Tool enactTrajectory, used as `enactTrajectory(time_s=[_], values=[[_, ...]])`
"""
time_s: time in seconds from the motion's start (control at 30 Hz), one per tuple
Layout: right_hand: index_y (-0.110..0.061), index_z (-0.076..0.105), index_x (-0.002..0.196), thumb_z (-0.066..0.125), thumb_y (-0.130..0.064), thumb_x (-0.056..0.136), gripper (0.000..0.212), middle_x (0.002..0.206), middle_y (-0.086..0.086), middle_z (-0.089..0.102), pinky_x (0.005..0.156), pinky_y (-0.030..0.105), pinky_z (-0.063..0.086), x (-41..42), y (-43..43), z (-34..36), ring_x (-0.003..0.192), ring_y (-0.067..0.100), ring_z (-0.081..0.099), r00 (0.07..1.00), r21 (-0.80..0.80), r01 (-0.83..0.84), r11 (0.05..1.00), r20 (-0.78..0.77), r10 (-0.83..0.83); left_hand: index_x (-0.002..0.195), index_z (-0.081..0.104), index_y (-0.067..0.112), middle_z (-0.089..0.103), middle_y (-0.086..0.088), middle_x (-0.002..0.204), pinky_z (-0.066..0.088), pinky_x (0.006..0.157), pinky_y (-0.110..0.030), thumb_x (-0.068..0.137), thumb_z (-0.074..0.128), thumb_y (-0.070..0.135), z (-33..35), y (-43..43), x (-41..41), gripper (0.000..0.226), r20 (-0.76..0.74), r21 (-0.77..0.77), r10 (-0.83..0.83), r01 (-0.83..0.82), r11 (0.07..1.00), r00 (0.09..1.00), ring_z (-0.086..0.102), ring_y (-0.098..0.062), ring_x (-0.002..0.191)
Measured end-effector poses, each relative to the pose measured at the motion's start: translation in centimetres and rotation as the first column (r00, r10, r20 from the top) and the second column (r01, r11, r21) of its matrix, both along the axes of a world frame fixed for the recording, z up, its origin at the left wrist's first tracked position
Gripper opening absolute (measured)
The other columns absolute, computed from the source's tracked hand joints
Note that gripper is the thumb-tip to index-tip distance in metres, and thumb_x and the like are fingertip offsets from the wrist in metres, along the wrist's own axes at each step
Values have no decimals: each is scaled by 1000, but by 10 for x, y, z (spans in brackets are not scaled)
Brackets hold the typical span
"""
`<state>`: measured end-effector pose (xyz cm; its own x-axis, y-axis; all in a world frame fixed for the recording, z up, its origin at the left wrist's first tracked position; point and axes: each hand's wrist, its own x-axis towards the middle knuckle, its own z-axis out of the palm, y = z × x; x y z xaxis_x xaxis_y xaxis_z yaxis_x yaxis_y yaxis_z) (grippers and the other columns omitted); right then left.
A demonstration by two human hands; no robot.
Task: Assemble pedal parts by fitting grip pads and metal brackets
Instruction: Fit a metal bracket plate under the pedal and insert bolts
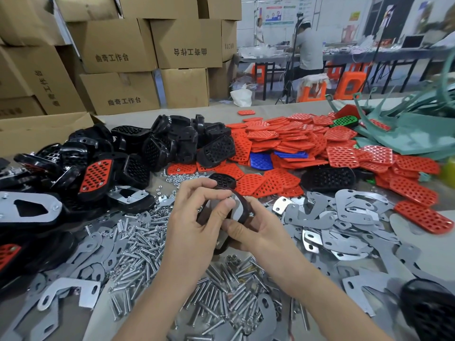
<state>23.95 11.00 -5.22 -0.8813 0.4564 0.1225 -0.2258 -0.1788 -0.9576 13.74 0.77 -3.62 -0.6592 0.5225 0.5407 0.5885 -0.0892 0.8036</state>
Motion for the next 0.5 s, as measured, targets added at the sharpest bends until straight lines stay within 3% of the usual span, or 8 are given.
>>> enactTrajectory(time_s=[0.07,0.2,0.3,0.5], values=[[-14,62,123,64,-4,100,25,110,18,75,81,29,60,0,0,0,100,25,76,1000,-4,-3,1000,1,3,92,70,39,54,21,115,48,87,-15,90,70,40,0,0,0,2,-3,-7,4,-4,1000,1000,57,-1,115],[-15,63,123,65,-5,100,25,110,13,76,83,30,60,0,1,0,104,25,75,1000,15,-1,1000,15,1,91,70,38,54,21,116,48,92,-21,90,72,30,-2,0,-2,9,5,-30,-14,14,999,1000,56,-3,118],[-18,64,122,65,-5,101,25,110,13,76,88,34,61,-1,2,-2,106,27,74,1000,24,3,1000,24,-3,92,72,38,55,19,115,43,95,-13,93,71,21,-1,0,-2,17,-29,-30,-18,17,999,999,55,-4,118],[-20,65,122,68,-10,100,24,112,14,75,91,40,62,-1,3,-5,106,30,74,1000,48,-1,999,25,0,91,71,36,56,20,115,40,91,-6,90,71,36,0,0,-1,1,-19,-20,-7,6,1000,1000,56,-1,117]])
